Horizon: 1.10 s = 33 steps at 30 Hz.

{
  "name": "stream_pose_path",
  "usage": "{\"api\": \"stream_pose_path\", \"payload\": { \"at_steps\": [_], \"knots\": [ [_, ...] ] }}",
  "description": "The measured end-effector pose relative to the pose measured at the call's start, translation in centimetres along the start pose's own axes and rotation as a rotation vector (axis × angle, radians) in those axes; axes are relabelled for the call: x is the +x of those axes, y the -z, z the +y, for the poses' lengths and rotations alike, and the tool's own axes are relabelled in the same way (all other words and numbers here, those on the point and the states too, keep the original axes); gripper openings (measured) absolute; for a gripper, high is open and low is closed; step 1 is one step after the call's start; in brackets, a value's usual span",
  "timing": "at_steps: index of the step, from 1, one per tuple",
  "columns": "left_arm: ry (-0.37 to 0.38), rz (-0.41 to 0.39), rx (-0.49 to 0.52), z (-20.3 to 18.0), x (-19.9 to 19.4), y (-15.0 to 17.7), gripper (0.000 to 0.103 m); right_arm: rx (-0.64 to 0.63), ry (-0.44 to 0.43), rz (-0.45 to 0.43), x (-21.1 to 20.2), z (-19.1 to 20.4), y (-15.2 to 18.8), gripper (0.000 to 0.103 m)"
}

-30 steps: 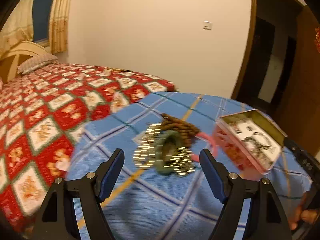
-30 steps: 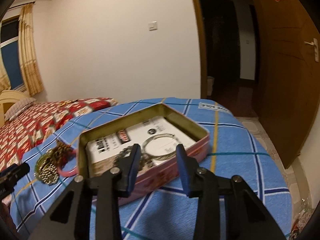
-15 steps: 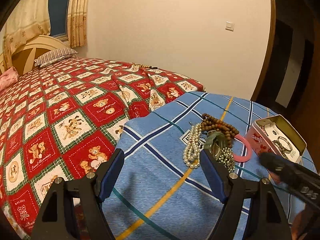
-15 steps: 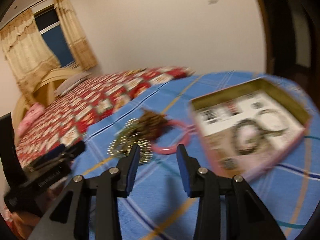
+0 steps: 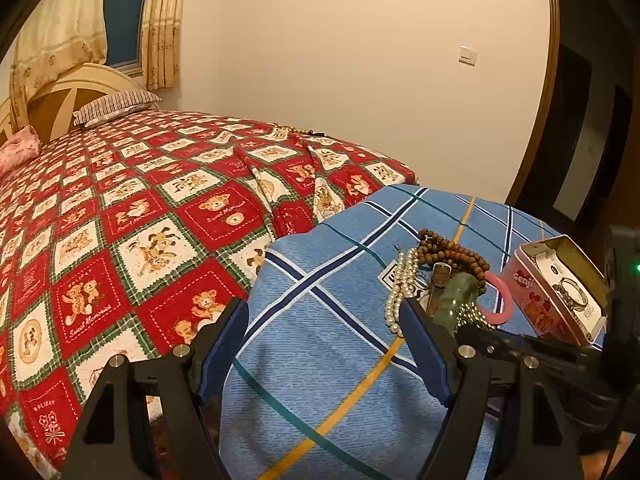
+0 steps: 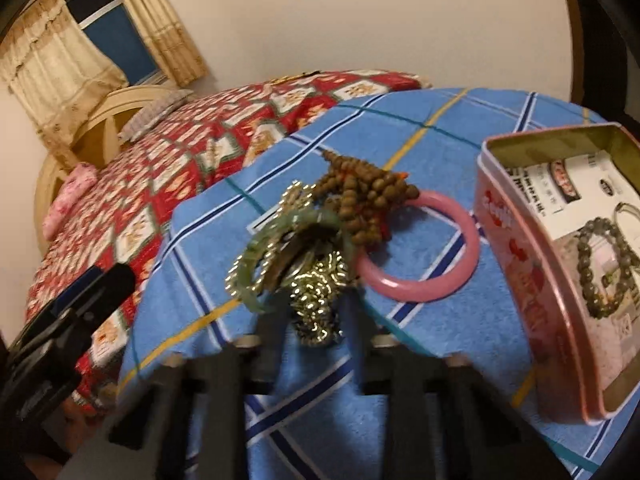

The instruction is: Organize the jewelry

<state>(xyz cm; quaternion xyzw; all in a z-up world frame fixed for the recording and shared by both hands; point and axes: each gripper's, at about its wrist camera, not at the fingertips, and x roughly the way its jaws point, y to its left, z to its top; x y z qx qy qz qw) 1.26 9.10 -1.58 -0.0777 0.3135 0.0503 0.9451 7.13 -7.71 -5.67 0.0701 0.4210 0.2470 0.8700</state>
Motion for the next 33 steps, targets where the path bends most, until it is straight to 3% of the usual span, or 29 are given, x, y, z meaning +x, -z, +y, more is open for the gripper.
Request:
{"api": "stream_pose_path", "payload": {
  "at_steps": [3,8,11,14,19,21,23,27,29,33],
  "knots": [
    [0.023,0.003,0.007,-0.3,0.0,0.0,0.078,-0.018,-0.004,-0.016,-1.1,-0.1,0.6,0.018],
    [0.098,0.019,0.035,-1.3,0.1,-0.2,0.078,-0.019,-0.080,-0.119,-5.4,-0.7,1.8,0.018],
    [0.144,0.048,0.067,-2.6,0.6,-0.2,0.078,-0.013,-0.065,-0.138,-6.6,-1.4,2.5,0.018],
    [0.182,0.105,0.092,-4.3,2.3,-0.4,0.078,0.018,-0.041,-0.156,-7.4,-2.5,3.2,0.018],
    [0.132,0.250,0.137,-6.5,6.0,-0.3,0.077,0.072,-0.039,-0.167,-7.3,-3.7,3.1,0.018],
    [0.146,0.271,0.143,-7.1,6.7,-0.3,0.067,0.066,-0.044,-0.168,-7.3,-3.5,3.1,0.018],
    [0.138,0.286,0.160,-7.5,7.0,-0.2,0.042,0.056,-0.049,-0.163,-7.1,-3.3,3.0,0.018],
    [0.147,0.263,0.173,-7.5,6.4,-0.1,0.033,0.063,-0.060,-0.155,-7.0,-3.6,3.1,0.018],
    [0.177,0.237,0.175,-7.5,5.7,-0.1,0.009,0.077,-0.067,-0.155,-7.0,-3.8,3.2,0.018],
    [0.215,0.149,0.160,-7.1,3.4,-0.1,0.009,0.089,-0.078,-0.172,-7.4,-4.2,3.4,0.018]
  ]
}}
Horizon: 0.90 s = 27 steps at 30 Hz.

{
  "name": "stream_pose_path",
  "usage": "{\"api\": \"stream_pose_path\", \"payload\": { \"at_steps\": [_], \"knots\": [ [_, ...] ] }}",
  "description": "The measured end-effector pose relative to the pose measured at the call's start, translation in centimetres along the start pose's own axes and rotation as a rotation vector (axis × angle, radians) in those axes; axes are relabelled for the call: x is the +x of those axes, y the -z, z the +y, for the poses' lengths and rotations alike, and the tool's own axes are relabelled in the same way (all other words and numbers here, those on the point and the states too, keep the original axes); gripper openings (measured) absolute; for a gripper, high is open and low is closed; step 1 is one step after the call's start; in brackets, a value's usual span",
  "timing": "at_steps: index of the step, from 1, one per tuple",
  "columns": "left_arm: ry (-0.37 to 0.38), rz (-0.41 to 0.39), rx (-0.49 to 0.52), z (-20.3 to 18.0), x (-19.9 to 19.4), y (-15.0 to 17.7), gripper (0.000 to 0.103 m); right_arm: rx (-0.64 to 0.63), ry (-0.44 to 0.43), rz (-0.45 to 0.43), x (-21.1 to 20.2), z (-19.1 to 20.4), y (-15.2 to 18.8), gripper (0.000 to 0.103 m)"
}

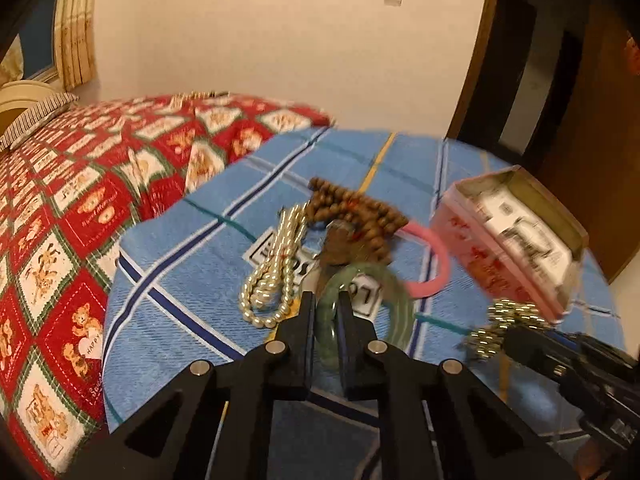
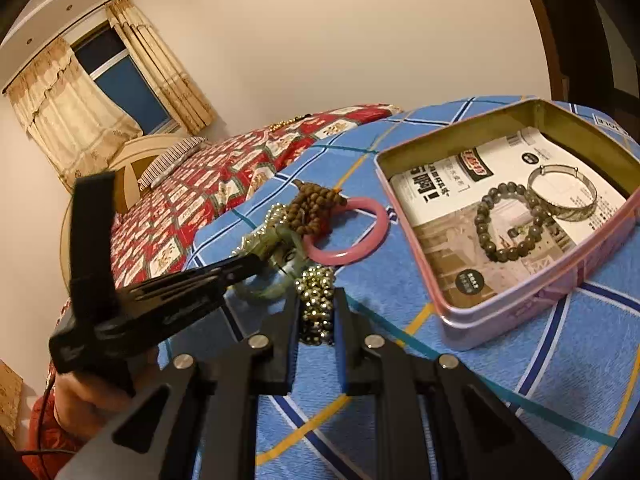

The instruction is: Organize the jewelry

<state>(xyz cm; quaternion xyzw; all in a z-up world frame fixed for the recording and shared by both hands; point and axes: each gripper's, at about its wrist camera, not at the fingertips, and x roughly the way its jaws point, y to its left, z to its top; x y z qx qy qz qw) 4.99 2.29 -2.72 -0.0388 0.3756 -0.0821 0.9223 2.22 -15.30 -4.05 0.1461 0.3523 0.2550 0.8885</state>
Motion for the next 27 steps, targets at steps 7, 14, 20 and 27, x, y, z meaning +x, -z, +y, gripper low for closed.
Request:
{"api": "stream_pose_path", "payload": {
  "at_steps": [7,14,20,27],
  "knots": [
    [0.052,-0.130,-0.004,-0.2,-3.6,0.8,0.009,-0.029,-0.009,-0.041,-1.0,0.7,0.1,0.018],
    [0.133,-0.218,0.062,-2.3,-6.0,0.2,0.009,-0.078,0.038,-0.127,-3.3,1.3,0.1,0.018],
    [0.198,-0.238,0.124,-5.3,-5.9,-1.4,0.009,-0.048,0.121,-0.232,-7.0,-1.0,-1.9,0.018],
    [0.230,-0.225,0.153,-9.1,-2.8,-3.9,0.009,0.037,0.213,-0.317,-9.9,-6.2,-5.3,0.018]
  ]
}}
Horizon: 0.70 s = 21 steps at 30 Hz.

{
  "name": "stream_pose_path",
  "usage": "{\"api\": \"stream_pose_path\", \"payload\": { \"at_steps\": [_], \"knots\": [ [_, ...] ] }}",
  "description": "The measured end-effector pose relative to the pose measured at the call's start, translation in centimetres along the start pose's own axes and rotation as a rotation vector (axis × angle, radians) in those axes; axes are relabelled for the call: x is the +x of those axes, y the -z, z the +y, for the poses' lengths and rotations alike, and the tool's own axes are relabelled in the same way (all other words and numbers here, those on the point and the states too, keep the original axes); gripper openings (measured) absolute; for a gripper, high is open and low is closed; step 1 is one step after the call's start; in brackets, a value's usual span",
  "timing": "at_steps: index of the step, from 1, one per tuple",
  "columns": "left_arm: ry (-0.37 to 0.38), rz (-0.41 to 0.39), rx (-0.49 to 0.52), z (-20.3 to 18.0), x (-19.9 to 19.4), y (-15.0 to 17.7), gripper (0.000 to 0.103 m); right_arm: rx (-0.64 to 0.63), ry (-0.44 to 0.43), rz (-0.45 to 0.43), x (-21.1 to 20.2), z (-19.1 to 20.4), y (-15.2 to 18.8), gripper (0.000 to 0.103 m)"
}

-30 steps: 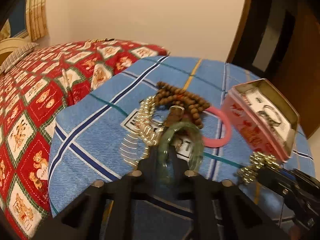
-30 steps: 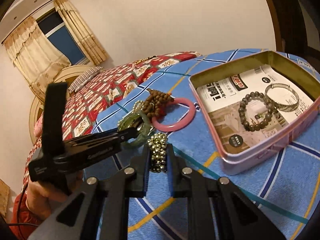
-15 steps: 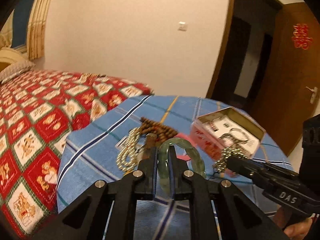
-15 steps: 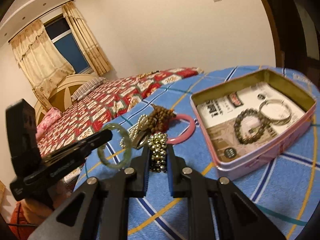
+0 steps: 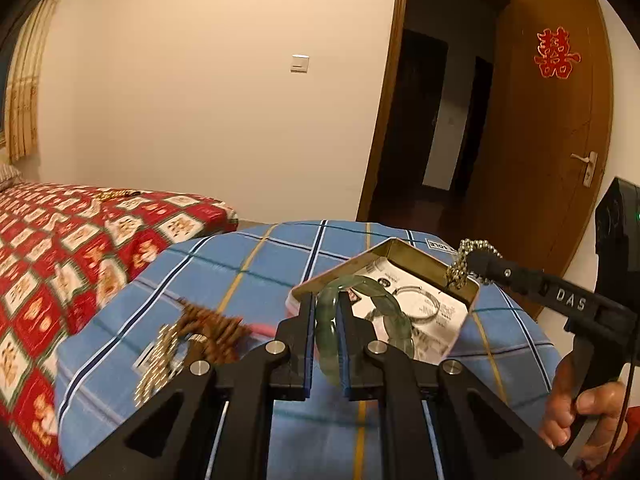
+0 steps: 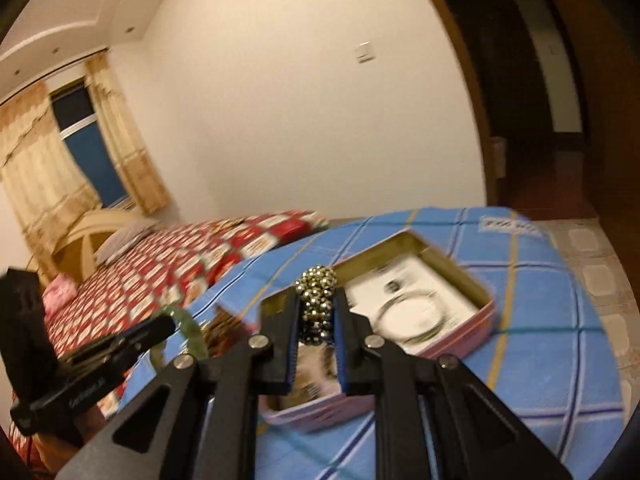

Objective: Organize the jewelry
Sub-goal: 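Lower the jade bangle and gold bracelet into the pink tin and open both grippers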

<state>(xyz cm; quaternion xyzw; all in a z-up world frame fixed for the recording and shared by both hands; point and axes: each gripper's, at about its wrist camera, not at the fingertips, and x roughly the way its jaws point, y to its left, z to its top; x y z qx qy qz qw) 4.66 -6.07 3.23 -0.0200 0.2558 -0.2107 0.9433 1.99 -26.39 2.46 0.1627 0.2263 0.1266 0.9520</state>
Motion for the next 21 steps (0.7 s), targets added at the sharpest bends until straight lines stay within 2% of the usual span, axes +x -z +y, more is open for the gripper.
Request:
{"api": "stream_pose_path", "payload": {
  "at_steps": [3,9,14,21],
  "knots": [
    [0.005,0.027,-0.018,-0.4,2.5,-0.7,0.009,0.028,0.010,-0.001,1.4,-1.5,-1.3,0.018],
    [-0.039,0.107,0.002,-1.4,7.2,-1.1,0.009,0.068,0.020,0.029,5.8,-3.2,-2.6,0.018],
    [-0.084,0.170,0.029,-1.9,10.1,-1.1,0.009,0.084,0.016,0.090,9.2,-3.6,-2.4,0.018],
    [-0.163,0.222,0.056,-2.3,12.4,-0.3,0.010,0.080,0.016,0.142,11.5,-4.9,-1.8,0.020]
  ]
}}
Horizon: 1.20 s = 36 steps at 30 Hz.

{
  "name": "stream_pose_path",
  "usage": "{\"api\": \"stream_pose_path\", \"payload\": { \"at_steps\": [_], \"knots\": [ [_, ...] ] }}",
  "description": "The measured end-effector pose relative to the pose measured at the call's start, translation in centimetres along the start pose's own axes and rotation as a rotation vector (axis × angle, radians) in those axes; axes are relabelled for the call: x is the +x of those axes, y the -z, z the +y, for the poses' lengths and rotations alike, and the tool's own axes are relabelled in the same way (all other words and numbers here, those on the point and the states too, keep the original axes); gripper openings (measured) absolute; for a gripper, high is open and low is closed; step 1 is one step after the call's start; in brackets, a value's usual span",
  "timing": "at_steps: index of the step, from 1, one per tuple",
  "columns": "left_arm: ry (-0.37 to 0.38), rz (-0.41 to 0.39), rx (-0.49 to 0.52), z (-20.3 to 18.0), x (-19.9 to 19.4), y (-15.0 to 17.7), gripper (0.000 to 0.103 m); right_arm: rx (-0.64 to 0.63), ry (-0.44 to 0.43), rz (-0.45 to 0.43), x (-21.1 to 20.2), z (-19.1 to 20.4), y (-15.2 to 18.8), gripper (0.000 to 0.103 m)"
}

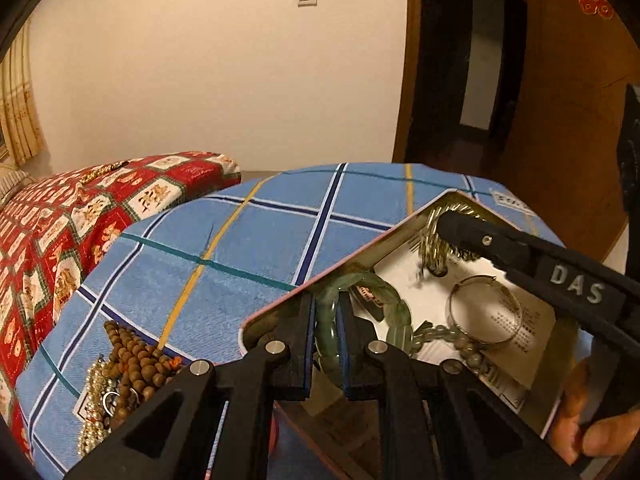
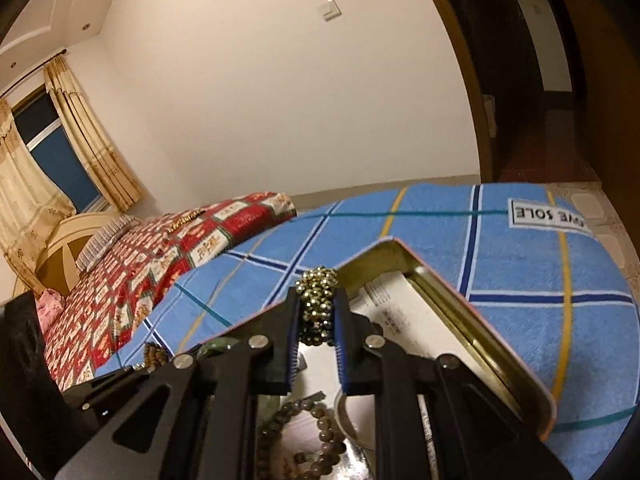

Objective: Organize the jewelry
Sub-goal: 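Lower the jade bangle and gold bracelet into the pink tin and open both grippers, then grasp the brown wooden bead string with the right gripper and lift it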

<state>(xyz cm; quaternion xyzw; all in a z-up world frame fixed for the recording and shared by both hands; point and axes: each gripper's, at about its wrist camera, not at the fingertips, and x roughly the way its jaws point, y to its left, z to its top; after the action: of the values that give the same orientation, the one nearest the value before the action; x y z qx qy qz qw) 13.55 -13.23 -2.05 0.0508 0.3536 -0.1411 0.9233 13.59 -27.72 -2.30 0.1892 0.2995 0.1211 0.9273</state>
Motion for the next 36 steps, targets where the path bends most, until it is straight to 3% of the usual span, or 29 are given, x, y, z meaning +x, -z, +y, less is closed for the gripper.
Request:
{"api": "stream_pose_path", "payload": {
  "at_steps": [2,3,4,5,6,8,10,12,15,20,25,32,36],
  "knots": [
    [0.006,-0.002,0.004,-0.2,0.2,0.0,0.014,0.010,-0.022,0.004,0.1,-0.3,-0.1,0.022],
    [0.012,0.000,0.004,-0.3,0.2,-0.1,0.017,0.015,-0.028,-0.014,-0.2,-0.5,-0.2,0.029],
    [0.023,0.003,0.002,-0.4,0.1,-0.1,0.025,0.012,-0.016,-0.026,-0.4,-0.5,-0.3,0.043],
    [0.035,0.003,0.000,-0.5,0.0,-0.1,0.035,0.011,-0.004,-0.038,-0.8,-0.6,-0.3,0.048],
    [0.050,0.000,-0.003,-0.5,-0.2,-0.1,0.041,0.015,0.005,-0.065,-1.4,-0.8,-0.3,0.049],
    [0.063,-0.029,-0.003,-0.6,-1.2,0.0,0.064,0.037,0.029,-0.122,-2.7,-1.3,-0.4,0.049],
    [0.030,-0.093,0.009,-0.7,-2.7,0.3,0.082,0.055,0.069,-0.172,-3.7,-1.9,-0.5,0.049],
    [0.003,-0.133,0.023,-0.7,-3.9,0.6,0.084,0.065,0.117,-0.199,-4.4,-2.3,-0.3,0.049],
    [0.011,-0.121,-0.010,0.2,-4.5,1.1,0.084,0.070,0.153,-0.195,-4.3,-2.5,-0.1,0.049],
    [-0.041,-0.117,-0.062,2.3,-6.1,3.1,0.084,0.014,0.191,-0.205,-4.6,-1.2,0.5,0.049],
    [-0.132,-0.138,-0.081,5.1,-8.4,5.4,0.084,-0.011,0.166,-0.208,-5.6,0.7,2.2,0.059],
    [-0.176,-0.118,-0.182,9.0,-10.6,7.6,0.084,-0.090,0.150,-0.195,-6.6,4.0,4.8,0.059],
    [-0.230,-0.123,-0.171,10.1,-11.5,8.5,0.084,-0.133,0.140,-0.170,-6.4,5.7,5.9,0.059]
  ]
}}
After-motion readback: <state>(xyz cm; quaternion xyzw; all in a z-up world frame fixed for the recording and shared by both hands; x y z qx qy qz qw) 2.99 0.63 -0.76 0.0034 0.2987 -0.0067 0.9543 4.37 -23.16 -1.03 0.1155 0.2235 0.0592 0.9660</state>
